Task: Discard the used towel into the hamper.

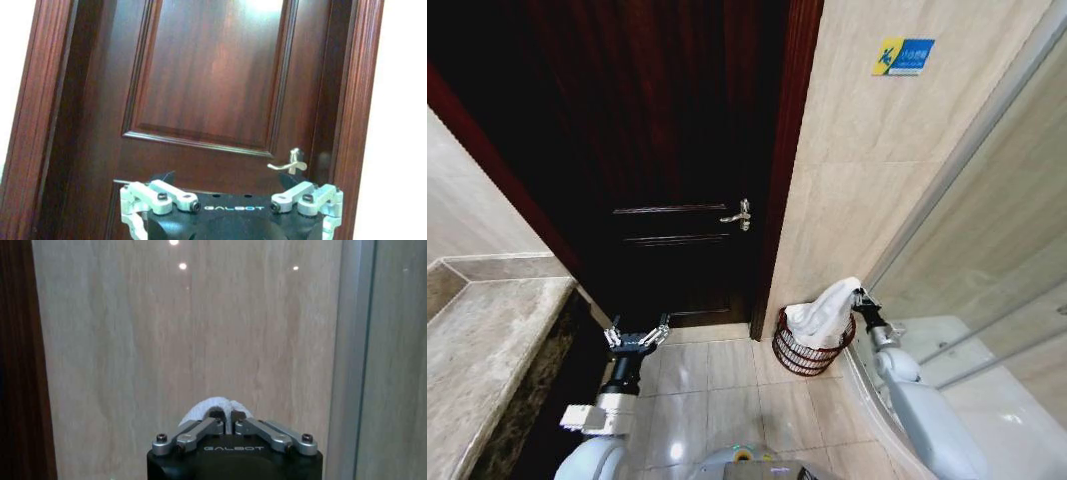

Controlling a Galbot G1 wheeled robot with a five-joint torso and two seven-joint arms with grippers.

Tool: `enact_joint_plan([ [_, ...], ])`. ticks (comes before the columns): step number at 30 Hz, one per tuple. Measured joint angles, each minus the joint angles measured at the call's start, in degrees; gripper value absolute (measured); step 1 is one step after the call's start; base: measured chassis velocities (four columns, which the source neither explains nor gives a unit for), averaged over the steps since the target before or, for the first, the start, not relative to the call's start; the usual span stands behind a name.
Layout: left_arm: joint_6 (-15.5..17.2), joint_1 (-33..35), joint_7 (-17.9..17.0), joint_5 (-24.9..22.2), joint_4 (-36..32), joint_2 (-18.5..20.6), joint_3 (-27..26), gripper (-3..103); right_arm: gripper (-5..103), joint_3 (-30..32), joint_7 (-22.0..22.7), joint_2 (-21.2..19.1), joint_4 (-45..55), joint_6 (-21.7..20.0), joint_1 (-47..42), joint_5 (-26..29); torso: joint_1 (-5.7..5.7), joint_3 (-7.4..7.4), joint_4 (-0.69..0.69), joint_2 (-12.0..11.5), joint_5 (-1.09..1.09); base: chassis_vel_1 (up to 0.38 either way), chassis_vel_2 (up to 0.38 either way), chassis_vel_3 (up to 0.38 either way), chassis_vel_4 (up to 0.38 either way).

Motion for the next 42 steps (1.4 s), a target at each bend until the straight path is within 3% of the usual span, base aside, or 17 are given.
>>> enact_joint_plan([
  [11, 0.0, 0.0, 0.0, 0.0, 0.0, 0.0, 0.0, 100, 4, -2.8, -0.8, 2.1, -11.6, -0.9, 6.2, -0.1, 0.0, 0.0, 0.0, 0.0, 0.0, 0.0, 0.0, 0.0, 0.0],
  [15, 0.0, 0.0, 0.0, 0.0, 0.0, 0.0, 0.0, 100, 4, -3.2, -0.7, 3.0, -18.0, 3.2, 12.4, -0.1, 0.0, 0.0, 0.0, 0.0, 0.0, 0.0, 0.0, 0.0, 0.0],
  [22, 0.0, 0.0, 0.0, 0.0, 0.0, 0.0, 0.0, 100, 4, -3.7, 0.5, 2.7, -19.9, 6.5, 20.0, 0.3, 0.0, 0.0, 0.02, 0.0, -0.03, 0.0, 0.0, 0.0, 0.0],
  [30, 0.0, 0.0, 0.0, 0.0, 0.0, 0.0, 0.0, 100, 4, -3.2, 0.5, 2.2, -20.0, 7.9, 20.1, -0.9, 0.0, 0.0, 0.01, 0.0, -0.03, 0.0, 0.0, 0.0, 0.0],
  [42, 0.0, 0.0, 0.0, 0.0, 0.0, 0.0, 0.0, 100, 4, -2.0, -0.5, 4.5, -19.9, 4.0, 12.5, -1.1, 0.0, 0.0, 0.0, 0.0, -0.03, 0.0, 0.0, 0.0, 0.0],
])
